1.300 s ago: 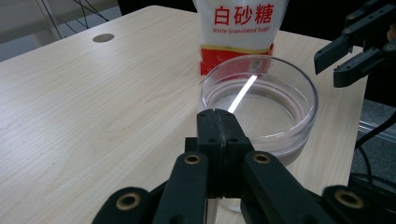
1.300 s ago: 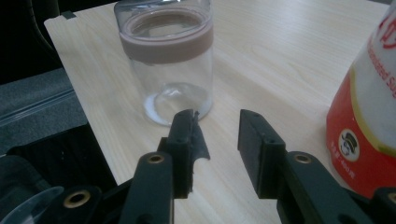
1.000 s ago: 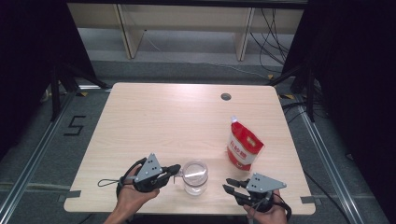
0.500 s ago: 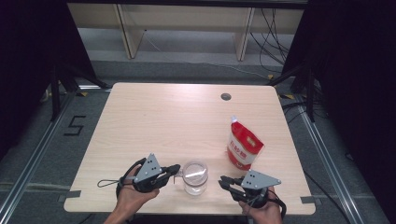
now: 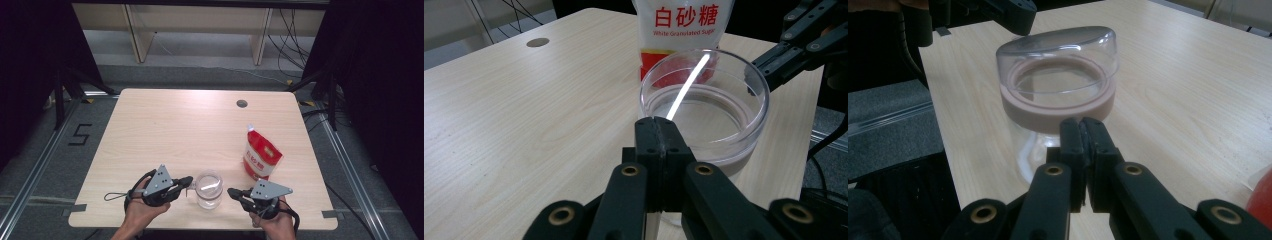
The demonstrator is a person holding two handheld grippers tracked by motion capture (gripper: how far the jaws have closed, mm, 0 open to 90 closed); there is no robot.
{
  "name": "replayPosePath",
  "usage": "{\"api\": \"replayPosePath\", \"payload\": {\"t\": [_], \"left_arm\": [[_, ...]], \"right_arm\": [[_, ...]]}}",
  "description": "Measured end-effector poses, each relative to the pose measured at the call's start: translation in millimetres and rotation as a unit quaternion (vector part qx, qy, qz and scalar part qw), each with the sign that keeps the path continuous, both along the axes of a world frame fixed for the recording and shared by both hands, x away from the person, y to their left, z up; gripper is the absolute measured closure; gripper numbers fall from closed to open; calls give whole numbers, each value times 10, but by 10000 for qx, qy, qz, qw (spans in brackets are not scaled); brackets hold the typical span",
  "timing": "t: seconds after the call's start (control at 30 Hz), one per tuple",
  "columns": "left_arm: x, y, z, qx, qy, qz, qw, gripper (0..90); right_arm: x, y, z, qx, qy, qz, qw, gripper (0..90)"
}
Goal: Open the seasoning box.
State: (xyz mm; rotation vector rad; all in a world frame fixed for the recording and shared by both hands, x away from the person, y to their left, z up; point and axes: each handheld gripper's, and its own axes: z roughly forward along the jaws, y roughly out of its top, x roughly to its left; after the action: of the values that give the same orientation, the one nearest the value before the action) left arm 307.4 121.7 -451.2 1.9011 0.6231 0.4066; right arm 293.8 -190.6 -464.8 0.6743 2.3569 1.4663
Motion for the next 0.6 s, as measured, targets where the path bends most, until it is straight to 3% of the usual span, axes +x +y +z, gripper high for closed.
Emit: {"api": "replayPosePath", "payload": {"t": [0.1, 0.17, 0.23, 0.33, 0.37, 0.43, 0.6], "left_arm": [[-3, 6, 2, 27, 1, -8, 10000, 891], [6, 16, 3, 58, -36, -46, 10000, 891], [3, 15, 2, 63, -50, -26, 10000, 891], [5, 17, 4, 68, -38, -47, 10000, 891], [9, 17, 4, 88, -81, -65, 9999, 891], [16, 19, 3, 83, -101, -111, 9999, 891], [2, 19, -1, 49, -69, -49, 10000, 888]], "right_arm": [[23, 22, 4, -17, -94, 68, 9999, 896], [14, 40, 13, -37, 12, 39, 10000, 896], [45, 61, 21, -39, -141, 124, 9998, 896], [37, 83, 33, -49, -67, 151, 9999, 895], [47, 96, 29, -40, -186, 155, 9997, 895], [43, 109, 28, -13, -97, 207, 9997, 895], [35, 155, 51, -12, -114, 187, 9998, 889]]}}
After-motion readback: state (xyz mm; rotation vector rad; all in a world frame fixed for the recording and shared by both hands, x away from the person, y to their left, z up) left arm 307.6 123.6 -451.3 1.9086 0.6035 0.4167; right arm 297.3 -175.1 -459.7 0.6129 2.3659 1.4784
